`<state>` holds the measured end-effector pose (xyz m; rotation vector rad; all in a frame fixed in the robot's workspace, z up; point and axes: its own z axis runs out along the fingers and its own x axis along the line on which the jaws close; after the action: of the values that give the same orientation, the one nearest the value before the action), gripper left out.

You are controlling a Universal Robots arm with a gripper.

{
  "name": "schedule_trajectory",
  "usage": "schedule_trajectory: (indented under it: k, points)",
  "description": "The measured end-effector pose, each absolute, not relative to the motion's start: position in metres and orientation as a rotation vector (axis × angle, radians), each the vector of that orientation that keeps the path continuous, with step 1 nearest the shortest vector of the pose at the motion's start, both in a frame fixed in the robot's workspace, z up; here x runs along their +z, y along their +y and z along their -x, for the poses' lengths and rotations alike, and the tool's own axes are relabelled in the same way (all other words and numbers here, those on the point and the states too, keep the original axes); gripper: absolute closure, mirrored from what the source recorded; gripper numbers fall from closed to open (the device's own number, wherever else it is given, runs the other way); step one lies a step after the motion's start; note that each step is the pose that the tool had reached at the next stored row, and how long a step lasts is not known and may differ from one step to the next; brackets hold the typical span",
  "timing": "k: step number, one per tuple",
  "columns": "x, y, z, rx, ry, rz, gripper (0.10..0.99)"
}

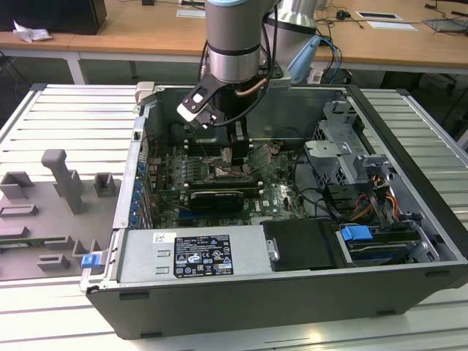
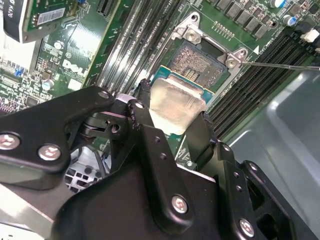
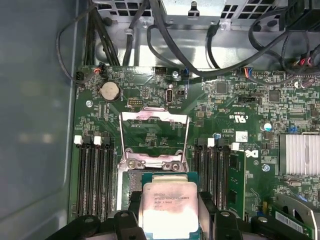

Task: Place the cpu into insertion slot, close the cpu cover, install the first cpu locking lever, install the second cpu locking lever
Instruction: 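Place the cpu into insertion slot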

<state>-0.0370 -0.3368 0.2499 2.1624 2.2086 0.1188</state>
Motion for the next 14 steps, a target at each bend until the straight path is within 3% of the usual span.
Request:
schedule_trajectory:
  k: [14]
  points:
    - [0.232,-0.326,0.041,0.118,2.185,-2.185,0.557]
